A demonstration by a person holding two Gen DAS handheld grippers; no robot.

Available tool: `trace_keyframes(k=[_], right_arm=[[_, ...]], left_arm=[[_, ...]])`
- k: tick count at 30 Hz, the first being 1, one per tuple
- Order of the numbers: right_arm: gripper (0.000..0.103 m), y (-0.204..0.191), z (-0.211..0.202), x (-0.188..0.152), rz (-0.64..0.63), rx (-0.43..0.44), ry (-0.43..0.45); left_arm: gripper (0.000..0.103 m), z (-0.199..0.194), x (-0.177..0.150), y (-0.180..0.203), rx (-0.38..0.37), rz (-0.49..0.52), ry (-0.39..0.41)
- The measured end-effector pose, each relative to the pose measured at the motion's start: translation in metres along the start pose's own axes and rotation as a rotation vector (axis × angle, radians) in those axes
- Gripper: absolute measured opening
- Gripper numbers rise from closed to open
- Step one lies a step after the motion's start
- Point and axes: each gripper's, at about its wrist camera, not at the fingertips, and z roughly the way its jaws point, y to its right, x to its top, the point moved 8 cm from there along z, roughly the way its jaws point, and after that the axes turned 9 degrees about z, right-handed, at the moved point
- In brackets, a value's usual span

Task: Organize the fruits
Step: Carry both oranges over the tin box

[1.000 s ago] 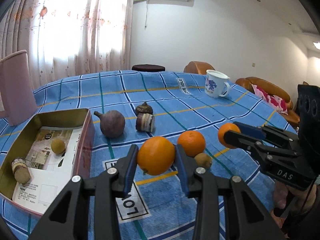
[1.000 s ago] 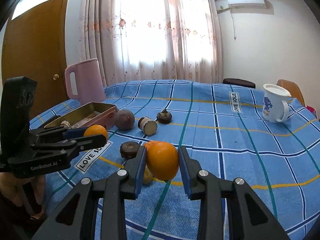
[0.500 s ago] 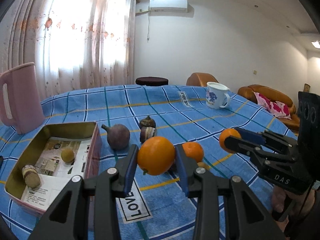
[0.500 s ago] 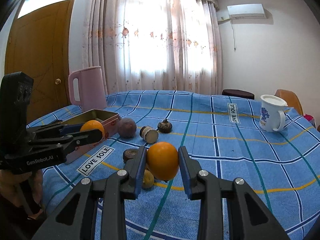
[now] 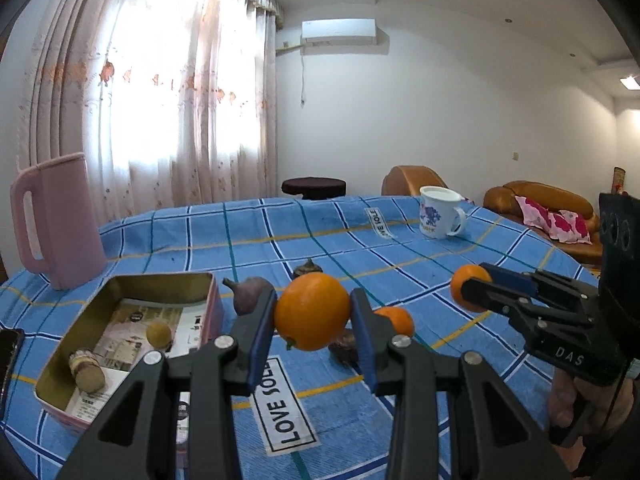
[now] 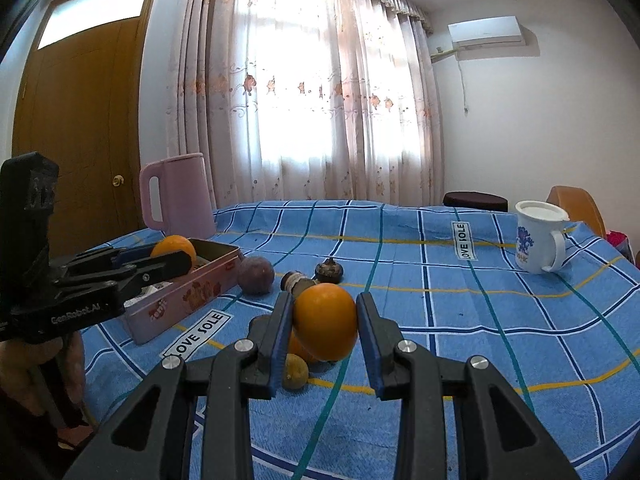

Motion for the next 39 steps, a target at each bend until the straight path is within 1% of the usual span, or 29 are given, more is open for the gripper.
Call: trace_keyframes(k=[7, 13, 17, 21, 26, 30, 34, 36, 39], right_arm=[[0.034, -0.009, -0.001, 0.011, -0.022, 0.002, 0.016], [0.034, -0.023, 0.011, 0.026, -0.032, 0.031, 0.006], [0.034, -0.043, 0.026, 0.039, -0.061, 0.063, -0.007], [0.034, -0.064, 0.044, 0.046, -0.083, 0.096, -0.029], [0.034, -0.098, 0.073, 0.052, -0.125, 0.137, -0.070], [0.034, -0.126, 0.099, 0.047, -0.153, 0.171, -0.120], [0.034, -0.153, 0.126, 0.032, -0.192, 0.190, -0.176], [0.034, -0.166, 0.138, 0.022, -0.203, 0.206, -0.209], [0.034, -0.178, 0.151, 0.007, -0.216, 0.215, -0.252]], left_arm=[[0.039, -0.004, 0.006, -0.005, 0.014, 0.004, 0.021], [0.039, -0.005, 0.007, -0.017, 0.029, -0.009, 0.022], [0.039, -0.004, 0.004, -0.034, 0.050, -0.027, 0.009], [0.039, -0.001, -0.001, -0.060, 0.068, -0.070, -0.014], [0.039, 0.000, -0.007, -0.103, 0.107, -0.127, -0.041], [0.039, 0.006, -0.017, -0.139, 0.124, -0.179, -0.083], [0.039, 0.015, -0.031, -0.166, 0.139, -0.219, -0.139], [0.039, 0.020, -0.036, -0.174, 0.146, -0.225, -0.169], [0.039, 0.028, -0.041, -0.180, 0.123, -0.246, -0.200]])
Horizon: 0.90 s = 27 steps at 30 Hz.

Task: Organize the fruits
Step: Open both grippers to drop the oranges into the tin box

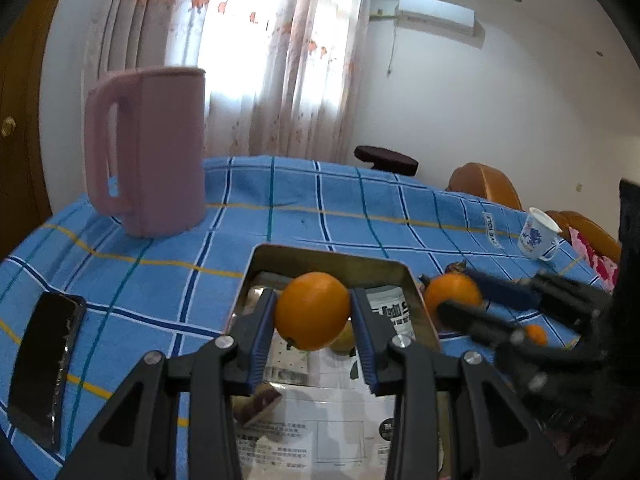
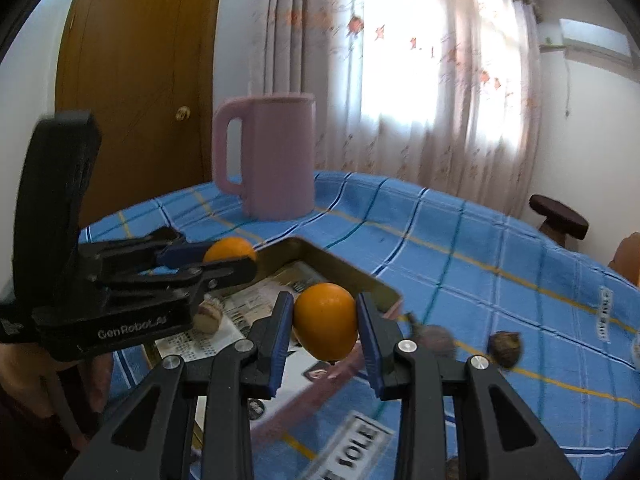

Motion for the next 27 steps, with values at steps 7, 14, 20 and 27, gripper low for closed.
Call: trace_keyframes(k=[7, 14, 20, 27], right_arm=[[0.034, -0.013, 0.027, -0.015, -0.014, 0.008, -0.085], [0.037, -0.013, 0.037, -0.024, 0.008, 0.006, -0.147], [0.042, 0.007, -0.005, -0.025, 0.056, -0.032, -0.087], [0.045, 0.078, -0.092, -0.065, 0.130, -0.230, -0.051]], left_arm=[[0.039, 0.010, -0.003, -0.010, 0.022, 0.005, -0.055], [0.041, 0.013, -0.008, -0.012, 0.040, 0.010, -0.067], [0.067, -0.010, -0.004, 0.004, 0.032, 0.015, 0.008], [0.077, -0.034, -0.009, 0.052, -0.048, 0.042, 0.063]])
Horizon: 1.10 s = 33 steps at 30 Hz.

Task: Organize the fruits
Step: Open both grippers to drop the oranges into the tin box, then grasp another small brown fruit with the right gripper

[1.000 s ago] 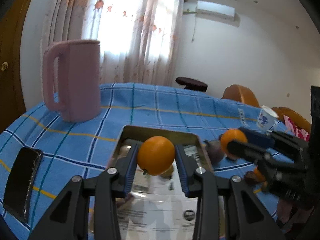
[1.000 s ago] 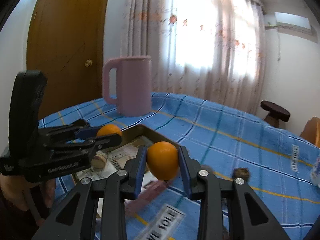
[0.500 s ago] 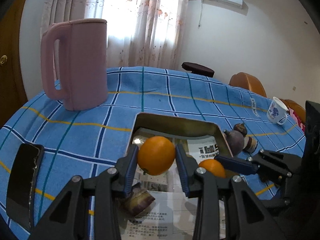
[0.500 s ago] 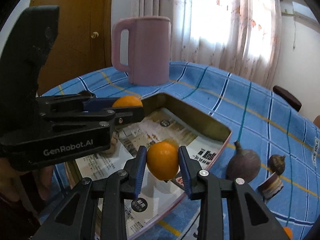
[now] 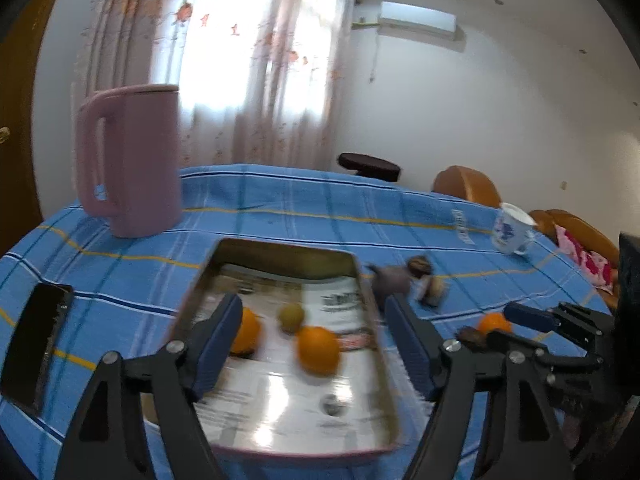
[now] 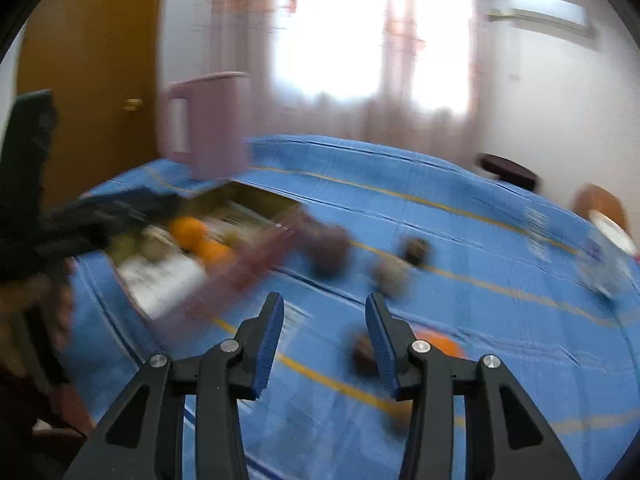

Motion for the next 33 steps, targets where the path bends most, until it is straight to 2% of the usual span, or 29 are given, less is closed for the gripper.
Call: trace_keyframes(k=[4, 7, 12, 15, 18, 21, 25, 28, 33], right_arm=[[0.045, 0.050, -0.016, -0.027, 0.094, -0.074, -0.040], [0.045, 0.065, -0.015, -0.034, 0.143, -0.066, -0.064], [0.045, 0.055, -0.002, -0.033, 0.162, 0.006, -0.114], [0.044, 0.047, 0.012, -0.037, 0.138, 0.011, -0.157], [0.029, 0.048, 0.021, -0.044, 0.145, 0.014, -0.200], [0.028, 0.050, 0.015, -0.044, 0.143, 0.018, -0.185], [0.028, 0.055, 0.000, -0.034, 0.138, -0.004, -0.118], [0.028, 0.067, -0.007, -0.022, 0.144, -0.052, -0.070], [0.028, 0.086, -0.007, -0.005, 0.163, -0.105, -0.031]], left_arm=[[0.077, 0.004, -0.002, 0.041, -0.059, 0.053, -0.008], [0.077, 0.010, -0.004, 0.067, -0.089, 0.099, -0.029], [0.077, 0.018, -0.009, 0.088, -0.102, 0.142, -0.060], [0.077, 0.022, -0.011, 0.091, -0.103, 0.148, -0.075], [0.077, 0.025, -0.012, 0.094, -0.111, 0.151, -0.086], [0.077, 0.030, -0.012, 0.100, -0.120, 0.161, -0.094], [0.077, 0.038, -0.010, 0.113, -0.137, 0.170, -0.109], [0.077, 0.044, -0.007, 0.124, -0.150, 0.185, -0.119], [0.075, 0.063, -0.012, 0.147, -0.189, 0.226, -0.189]])
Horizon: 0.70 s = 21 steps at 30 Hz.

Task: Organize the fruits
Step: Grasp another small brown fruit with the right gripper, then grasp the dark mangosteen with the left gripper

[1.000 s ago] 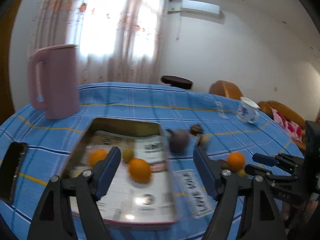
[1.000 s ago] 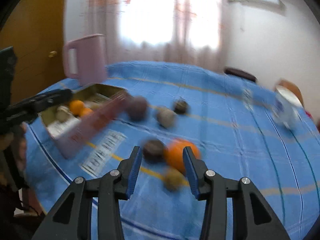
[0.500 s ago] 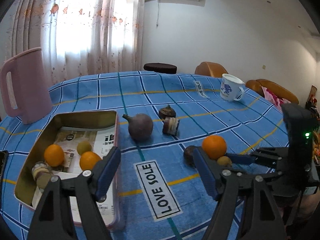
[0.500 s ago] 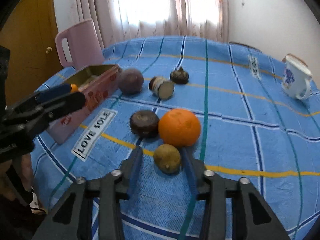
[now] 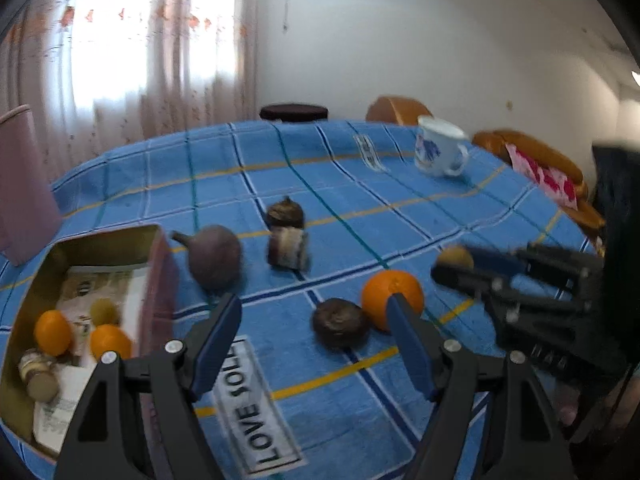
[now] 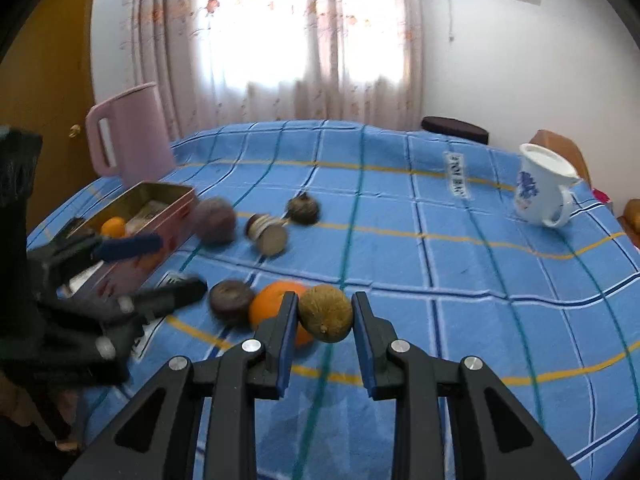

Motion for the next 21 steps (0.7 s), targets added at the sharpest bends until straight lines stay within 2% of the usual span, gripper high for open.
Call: trace_keyframes(k=[2, 4, 5, 7, 13, 15, 17, 21], right_arm=[[0.028, 0.006, 0.003, 0.007, 0.012, -0.015, 0.015], [0.028, 0.008, 0.004, 0.012, 0.011, -0.025, 0.026], [0.028, 0.007, 0.005, 0.014, 0.012, -0.023, 0.029], [0.028, 0.005, 0.008, 0.015, 0.008, -0.018, 0.029], [0.028, 0.003, 0.014, 0.013, 0.016, -0.010, 0.027], [0.028, 0.003, 0.014, 0.013, 0.019, -0.006, 0.025], [0.028, 0.002, 0.015, 0.013, 0.013, -0.012, 0.022], [0.028, -0.001, 0.013, 0.012, -0.003, -0.018, 0.036]], left_arm=[[0.068, 0.013, -0.003, 0.005, -0.015, 0.009, -0.052], [0.055, 0.020, -0.005, 0.008, -0.032, 0.014, -0.087], [0.053, 0.023, -0.006, 0.008, -0.034, 0.017, -0.101], [0.051, 0.029, -0.007, 0.009, -0.057, 0.011, -0.127], [0.049, 0.035, -0.008, 0.011, -0.121, -0.033, -0.138], [0.049, 0.036, -0.008, 0.011, -0.127, -0.039, -0.141], [0.040, 0.036, -0.008, 0.014, -0.140, -0.029, -0.141], [0.040, 0.034, -0.009, 0.019, -0.120, 0.010, -0.144]])
